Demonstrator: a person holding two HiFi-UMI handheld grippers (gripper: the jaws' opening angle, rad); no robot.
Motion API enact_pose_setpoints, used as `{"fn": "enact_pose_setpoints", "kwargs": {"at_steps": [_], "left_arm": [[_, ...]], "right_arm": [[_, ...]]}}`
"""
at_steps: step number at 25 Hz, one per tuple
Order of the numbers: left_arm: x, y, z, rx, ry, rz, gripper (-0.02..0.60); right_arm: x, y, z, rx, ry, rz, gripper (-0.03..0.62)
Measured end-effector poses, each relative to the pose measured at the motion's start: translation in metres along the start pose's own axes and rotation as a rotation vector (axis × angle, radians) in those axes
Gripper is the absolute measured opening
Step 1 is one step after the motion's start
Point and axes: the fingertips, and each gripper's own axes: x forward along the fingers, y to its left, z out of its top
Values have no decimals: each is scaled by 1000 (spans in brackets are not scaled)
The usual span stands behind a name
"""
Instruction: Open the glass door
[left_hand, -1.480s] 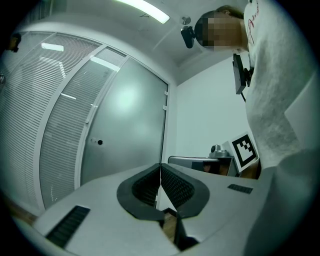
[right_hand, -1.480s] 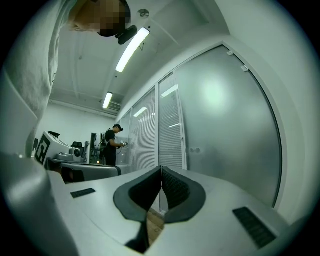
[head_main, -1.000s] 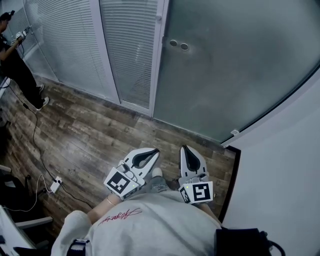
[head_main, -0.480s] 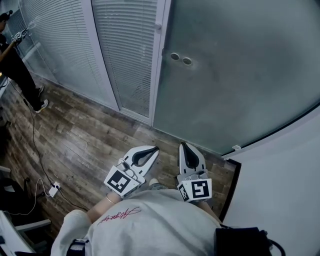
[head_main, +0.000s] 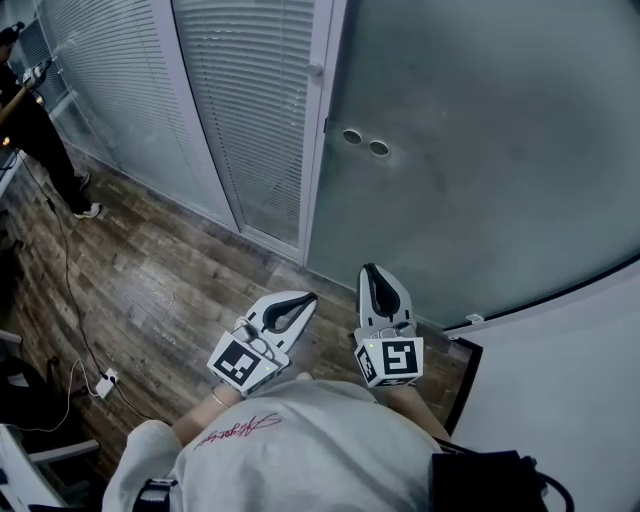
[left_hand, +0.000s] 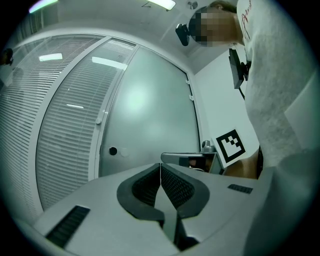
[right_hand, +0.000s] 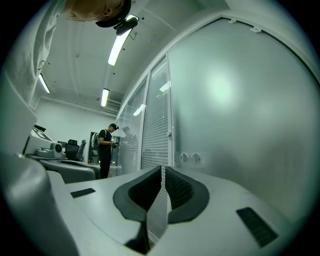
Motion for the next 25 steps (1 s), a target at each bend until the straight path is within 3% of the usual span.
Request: {"fn": "enact_pose_setpoints", "kwargs": {"at_steps": [7, 14, 15, 17, 25], "left_arm": [[13, 20, -13, -17, 53, 53, 18], [14, 35, -21, -9, 84, 110, 18], [14, 35, -21, -12, 86, 117, 18], [12, 35, -22, -28, 89, 128, 18], [-5, 39, -24, -20, 105, 190, 18]], "right_arm": [[76, -44, 18, -26, -40, -37, 17], [160, -92, 16, 66, -50, -128, 20], [170, -97, 16, 87, -51, -138, 28], [190, -103, 14, 109, -42, -148, 124], [251, -123, -11, 99, 36, -261, 135]]}}
